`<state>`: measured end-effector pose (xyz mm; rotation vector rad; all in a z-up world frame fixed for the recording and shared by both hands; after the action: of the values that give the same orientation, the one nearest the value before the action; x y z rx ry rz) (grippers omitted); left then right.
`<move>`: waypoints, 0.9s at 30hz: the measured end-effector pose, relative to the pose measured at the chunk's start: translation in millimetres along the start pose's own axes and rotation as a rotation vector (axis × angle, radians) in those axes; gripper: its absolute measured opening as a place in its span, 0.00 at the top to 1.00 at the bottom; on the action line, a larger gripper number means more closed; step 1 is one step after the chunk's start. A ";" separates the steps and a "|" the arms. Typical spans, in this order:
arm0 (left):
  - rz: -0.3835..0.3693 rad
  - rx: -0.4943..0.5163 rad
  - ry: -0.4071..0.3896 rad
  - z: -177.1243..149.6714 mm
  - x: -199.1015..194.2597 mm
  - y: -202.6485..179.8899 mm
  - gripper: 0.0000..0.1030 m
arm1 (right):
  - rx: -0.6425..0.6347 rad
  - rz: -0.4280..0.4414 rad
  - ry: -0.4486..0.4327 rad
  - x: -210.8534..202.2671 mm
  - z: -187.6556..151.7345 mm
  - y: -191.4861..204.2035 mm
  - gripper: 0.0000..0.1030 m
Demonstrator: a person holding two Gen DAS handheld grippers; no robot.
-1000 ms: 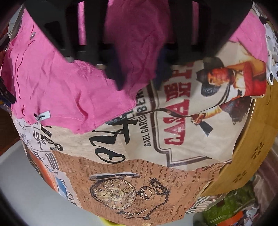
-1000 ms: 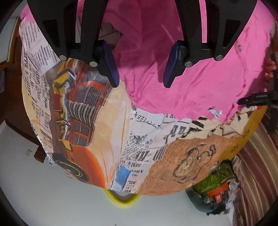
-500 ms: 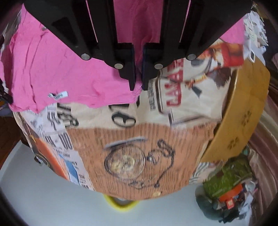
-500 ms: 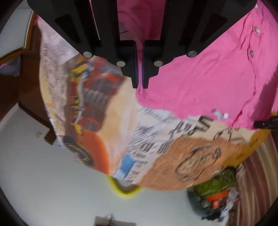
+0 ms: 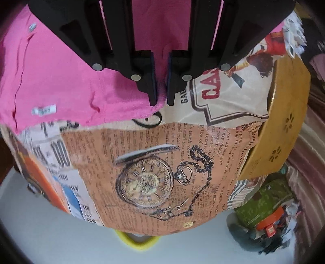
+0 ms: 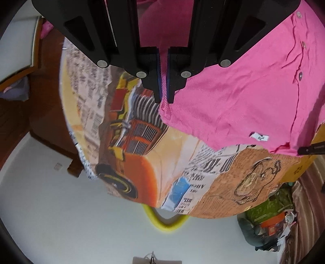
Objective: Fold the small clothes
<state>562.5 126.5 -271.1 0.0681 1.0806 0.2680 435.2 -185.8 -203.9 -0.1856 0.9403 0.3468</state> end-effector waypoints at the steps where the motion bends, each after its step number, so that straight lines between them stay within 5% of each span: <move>1: 0.000 0.022 -0.005 -4.2 -4.0 -0.2 0.83 | -0.010 -0.007 0.004 -1.5 -0.5 2.4 0.94; 3: -0.003 0.040 -0.017 -11.4 -15.1 2.1 0.69 | -0.035 -0.016 -0.002 -9.4 0.3 8.9 0.92; 6: -0.048 0.001 -0.060 -22.7 -44.8 20.1 0.48 | -0.036 -0.015 -0.037 -27.1 5.1 15.5 0.73; 10: -0.088 -0.084 -0.104 -45.2 -83.4 62.5 0.33 | -0.042 0.040 -0.113 -64.4 12.2 39.0 0.58; 18: 0.023 -0.181 -0.083 -107.2 -116.2 154.2 0.30 | -0.058 0.153 -0.188 -107.9 5.6 97.3 0.44; 27: -0.037 -0.347 0.085 -187.5 -82.2 227.4 0.30 | -0.045 0.214 -0.094 -82.3 -32.4 139.5 0.41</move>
<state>320.0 311.4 -246.7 -0.2752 1.1049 0.4244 314.8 -83.3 -156.4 -0.1092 0.8619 0.5697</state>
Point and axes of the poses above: each gripper's, at about its wrist camera, not at the fingertips, and x roughly the way its jaws point, y to its left, z to its top, the point moved 1 cm from there along x, roughly the way its jaws point, and after that the axes turned 6 degrees about z, right-handed, at the moved point
